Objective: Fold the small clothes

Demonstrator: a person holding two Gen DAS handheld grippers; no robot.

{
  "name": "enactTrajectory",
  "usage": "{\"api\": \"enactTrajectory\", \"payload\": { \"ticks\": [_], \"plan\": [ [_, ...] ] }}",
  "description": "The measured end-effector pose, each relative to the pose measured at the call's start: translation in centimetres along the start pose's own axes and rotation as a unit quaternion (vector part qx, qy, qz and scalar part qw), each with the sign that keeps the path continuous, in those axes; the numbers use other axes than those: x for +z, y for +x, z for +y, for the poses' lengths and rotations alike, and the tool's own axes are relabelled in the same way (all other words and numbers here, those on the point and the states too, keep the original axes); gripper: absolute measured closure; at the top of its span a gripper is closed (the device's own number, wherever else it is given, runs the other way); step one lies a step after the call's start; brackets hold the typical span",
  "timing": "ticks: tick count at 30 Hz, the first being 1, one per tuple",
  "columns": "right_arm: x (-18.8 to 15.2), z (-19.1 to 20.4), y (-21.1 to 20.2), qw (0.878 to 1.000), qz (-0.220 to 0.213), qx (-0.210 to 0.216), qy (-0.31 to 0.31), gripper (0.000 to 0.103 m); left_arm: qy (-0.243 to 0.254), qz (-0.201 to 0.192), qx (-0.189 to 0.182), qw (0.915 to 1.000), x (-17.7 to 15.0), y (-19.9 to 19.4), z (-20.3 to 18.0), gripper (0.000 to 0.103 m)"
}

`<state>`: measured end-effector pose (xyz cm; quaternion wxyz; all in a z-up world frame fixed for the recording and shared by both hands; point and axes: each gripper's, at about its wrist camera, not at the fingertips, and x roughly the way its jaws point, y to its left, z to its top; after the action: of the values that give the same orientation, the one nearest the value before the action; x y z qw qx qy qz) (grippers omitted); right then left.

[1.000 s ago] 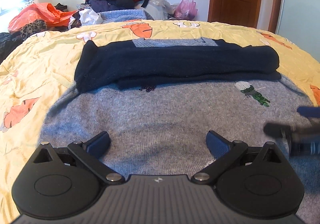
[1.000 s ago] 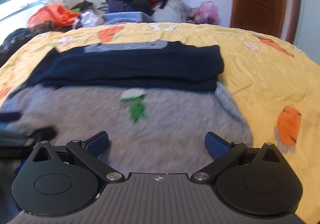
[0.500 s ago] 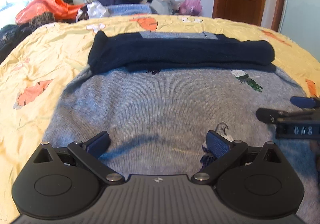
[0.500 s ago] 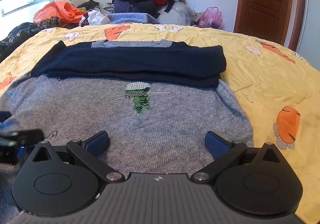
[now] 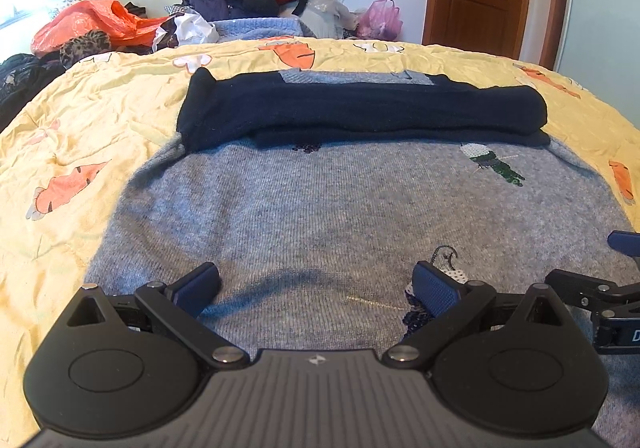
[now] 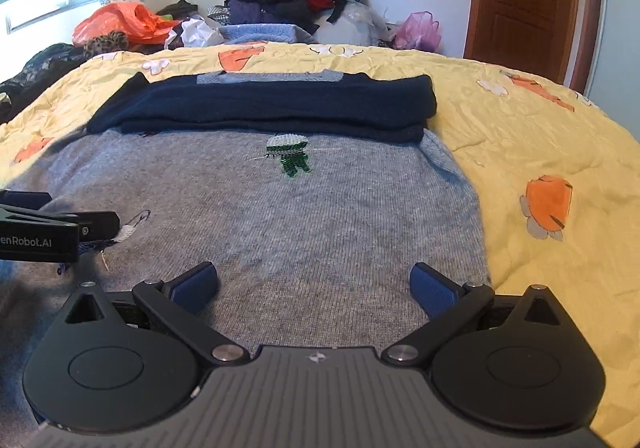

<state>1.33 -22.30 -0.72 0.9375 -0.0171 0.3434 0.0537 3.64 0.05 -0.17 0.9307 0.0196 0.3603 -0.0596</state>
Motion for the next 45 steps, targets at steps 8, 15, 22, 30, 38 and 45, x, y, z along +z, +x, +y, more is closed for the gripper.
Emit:
{"api": "enactTrajectory", "payload": {
  "ticks": [8,15,22,30,38,45],
  "plan": [
    [0.1,0.1,0.1,1.000,-0.001,0.000,-0.001,0.000,-0.016,0.030,0.008,0.9994,-1.2,-2.5,-0.4,0.000],
    [0.0,0.1,0.0,1.000,-0.001,-0.002,0.000,0.000,0.002,0.005,0.007,1.0000,-3.9,-4.6,-0.7,0.000],
    [-1.6,1.0,-2.1,1.000,0.005,-0.011,0.001,0.000,0.005,0.002,0.005,1.0000,-3.7,-4.3,-0.7,0.000],
    [-1.8,0.8,-2.1,1.000,0.001,-0.006,0.002,0.000,0.007,0.004,0.008,0.9999,-3.6,-4.3,-0.8,0.000],
    [-1.8,0.9,-2.1,1.000,0.001,-0.006,0.002,0.000,0.000,0.009,0.013,0.9999,-4.8,-5.7,-0.7,0.000],
    [-2.0,1.0,-2.6,1.000,0.005,-0.015,0.006,0.000,0.001,0.004,0.008,1.0000,-4.8,-5.4,-0.6,0.000]
  ]
}}
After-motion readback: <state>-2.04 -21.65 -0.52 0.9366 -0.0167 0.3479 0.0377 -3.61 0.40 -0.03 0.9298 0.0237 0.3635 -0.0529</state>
